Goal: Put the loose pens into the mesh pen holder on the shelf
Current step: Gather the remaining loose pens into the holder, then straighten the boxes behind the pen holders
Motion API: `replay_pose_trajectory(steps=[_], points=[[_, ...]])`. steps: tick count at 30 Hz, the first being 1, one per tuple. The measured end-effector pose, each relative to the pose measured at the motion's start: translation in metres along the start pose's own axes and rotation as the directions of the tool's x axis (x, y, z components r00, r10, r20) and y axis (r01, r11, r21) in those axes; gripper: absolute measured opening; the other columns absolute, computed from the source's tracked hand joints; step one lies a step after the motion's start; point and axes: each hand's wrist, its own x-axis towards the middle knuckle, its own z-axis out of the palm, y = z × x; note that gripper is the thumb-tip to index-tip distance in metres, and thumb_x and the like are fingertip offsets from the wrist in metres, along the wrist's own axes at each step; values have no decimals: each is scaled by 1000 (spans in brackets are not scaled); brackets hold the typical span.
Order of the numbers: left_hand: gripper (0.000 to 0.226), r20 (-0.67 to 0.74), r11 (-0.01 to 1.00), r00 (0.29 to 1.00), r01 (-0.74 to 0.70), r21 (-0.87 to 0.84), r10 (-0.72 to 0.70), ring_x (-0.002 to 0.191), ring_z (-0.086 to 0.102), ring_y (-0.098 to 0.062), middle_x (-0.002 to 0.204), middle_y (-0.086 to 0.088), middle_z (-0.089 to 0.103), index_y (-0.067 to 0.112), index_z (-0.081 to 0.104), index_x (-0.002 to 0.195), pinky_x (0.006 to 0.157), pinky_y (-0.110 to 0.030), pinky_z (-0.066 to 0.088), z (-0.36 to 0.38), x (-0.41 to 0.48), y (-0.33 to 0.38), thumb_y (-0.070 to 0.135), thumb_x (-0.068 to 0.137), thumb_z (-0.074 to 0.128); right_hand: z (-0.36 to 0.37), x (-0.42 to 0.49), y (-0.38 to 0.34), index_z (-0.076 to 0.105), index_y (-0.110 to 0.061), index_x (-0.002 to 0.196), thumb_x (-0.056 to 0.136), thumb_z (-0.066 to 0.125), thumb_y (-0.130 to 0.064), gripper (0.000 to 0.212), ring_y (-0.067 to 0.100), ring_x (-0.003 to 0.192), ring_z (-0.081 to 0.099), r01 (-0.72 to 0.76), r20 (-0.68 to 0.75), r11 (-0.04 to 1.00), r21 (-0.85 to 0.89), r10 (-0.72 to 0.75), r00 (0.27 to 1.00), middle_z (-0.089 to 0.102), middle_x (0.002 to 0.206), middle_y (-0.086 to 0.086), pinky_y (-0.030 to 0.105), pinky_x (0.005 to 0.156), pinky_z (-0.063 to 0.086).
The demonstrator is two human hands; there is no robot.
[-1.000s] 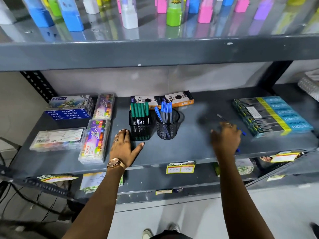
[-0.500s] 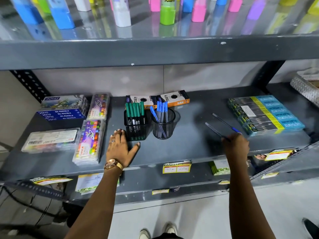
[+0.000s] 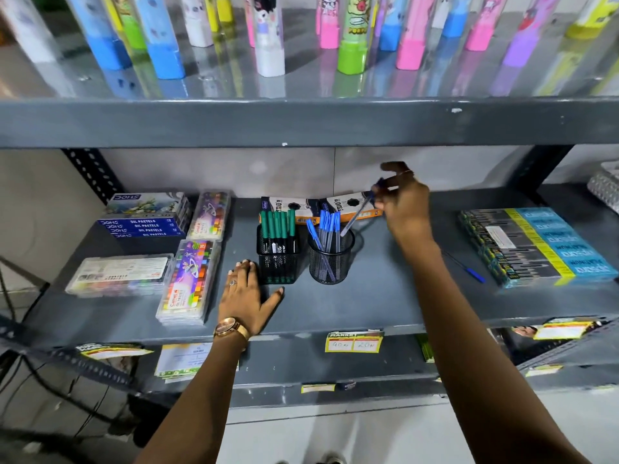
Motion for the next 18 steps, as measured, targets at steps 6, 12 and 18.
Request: replay_pose_trajectory(steps=[6, 12, 18], points=[[93, -11, 1000, 1000, 4, -5, -4, 145, 18, -30, 156, -15, 25, 6, 23, 147, 119, -41, 13, -1, -1, 2, 69, 79, 31, 41, 1, 31, 63, -8, 103, 88, 58, 0, 17, 33, 97, 69, 36, 194, 887, -459, 61, 979, 73, 102, 16, 40, 83, 57], [93, -20, 1000, 1000, 8, 1, -8, 145, 17, -29, 156, -14, 24, 6, 23, 147, 118, -40, 13, -2, -2, 3, 68, 79, 32, 57, -14, 45, 62, -8, 113, 89, 67, -19, 27, 31, 102, 66, 67, 256, 922, -381, 36, 966, 73, 107, 10, 42, 84, 55], [93, -13, 1000, 1000, 10, 3, -10, 145, 17, -30, 156, -14, 24, 6, 22, 147, 118, -41, 13, -1, -2, 3, 69, 79, 31, 33, -22, 62, 54, -6, 132, 90, 64, -15, 43, 36, 121, 54, 49, 158, 930, -365, 10, 987, 60, 130, 18, 44, 100, 46]])
